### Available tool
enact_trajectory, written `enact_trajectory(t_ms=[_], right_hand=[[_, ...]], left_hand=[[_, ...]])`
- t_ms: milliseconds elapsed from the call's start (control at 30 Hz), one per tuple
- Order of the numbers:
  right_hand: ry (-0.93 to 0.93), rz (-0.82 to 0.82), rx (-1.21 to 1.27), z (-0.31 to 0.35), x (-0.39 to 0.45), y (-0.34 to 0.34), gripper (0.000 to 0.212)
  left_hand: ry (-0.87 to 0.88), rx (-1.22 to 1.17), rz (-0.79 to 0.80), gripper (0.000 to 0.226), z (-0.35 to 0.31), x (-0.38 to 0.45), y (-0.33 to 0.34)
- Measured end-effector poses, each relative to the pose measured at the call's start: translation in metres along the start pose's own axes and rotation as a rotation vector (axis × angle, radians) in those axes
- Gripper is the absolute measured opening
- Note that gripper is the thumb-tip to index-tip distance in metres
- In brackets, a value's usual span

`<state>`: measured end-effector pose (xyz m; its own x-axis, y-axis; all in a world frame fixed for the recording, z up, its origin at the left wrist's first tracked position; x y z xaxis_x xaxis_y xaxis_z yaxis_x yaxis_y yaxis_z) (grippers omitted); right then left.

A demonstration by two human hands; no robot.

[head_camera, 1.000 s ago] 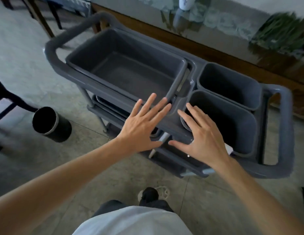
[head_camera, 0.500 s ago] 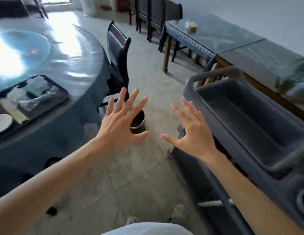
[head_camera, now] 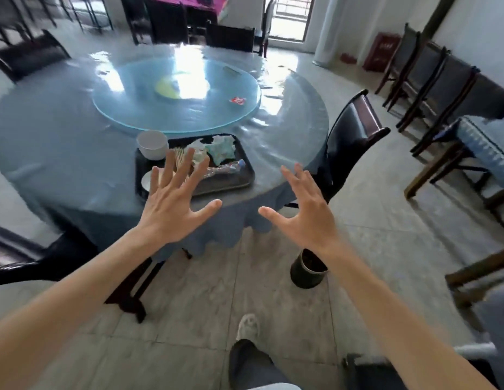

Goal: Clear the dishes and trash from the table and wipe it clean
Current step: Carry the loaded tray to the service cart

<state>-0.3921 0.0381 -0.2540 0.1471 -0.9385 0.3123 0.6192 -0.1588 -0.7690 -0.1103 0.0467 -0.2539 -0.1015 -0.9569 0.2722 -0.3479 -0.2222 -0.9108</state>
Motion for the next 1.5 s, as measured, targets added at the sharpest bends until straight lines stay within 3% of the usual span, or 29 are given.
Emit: enact_trajectory(t_ms=[300, 467, 633, 900, 1233, 1367, 1500], right_hand=[[0.05, 0.225, 0.186, -0.047, 0.16, 0.072, 0.08], [0.216, 0.331, 0.31, -0.085, 0.212, 0.124, 0.071], [0.309, 0.427, 0.309, -0.102, 0.252, 0.171, 0.064], [0.539, 0.424, 0.274, -0.139, 0.341, 0.243, 0.06], [0.741, 0.482, -0.004, -0.17, 0.419, 0.318, 0.053], [0.733, 0.513, -0.042, -0.172, 0.425, 0.327, 0.043], [0.775, 0.476, -0.033, -0.172, 0.423, 0.333, 0.039]], left_hand=[[-0.453, -0.229, 0.059, 0.081, 0.106, 0.087, 0.035], [-0.685, -0.336, -0.017, 0.071, 0.151, 0.099, 0.069], [-0.873, -0.369, 0.012, 0.056, 0.203, 0.112, 0.095], [-1.228, -0.481, -0.003, 0.052, 0.306, 0.175, 0.139], [-1.362, -0.453, 0.196, 0.056, 0.395, 0.217, 0.168], [-1.327, -0.5, 0.29, 0.03, 0.412, 0.229, 0.169], [-1.285, -0.51, 0.346, 0.03, 0.409, 0.229, 0.176]])
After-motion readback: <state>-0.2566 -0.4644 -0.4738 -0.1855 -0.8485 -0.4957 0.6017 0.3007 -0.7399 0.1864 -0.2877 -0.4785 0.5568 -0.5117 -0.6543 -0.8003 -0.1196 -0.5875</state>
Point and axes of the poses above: each hand's wrist, its own x-axis towards the middle knuckle, its own y-axis out of the palm, z = x × y, the point moved 2 cm from there along x, towards the middle knuckle, and after that the axes turned 2 degrees about -z, right-handed, at the moved point
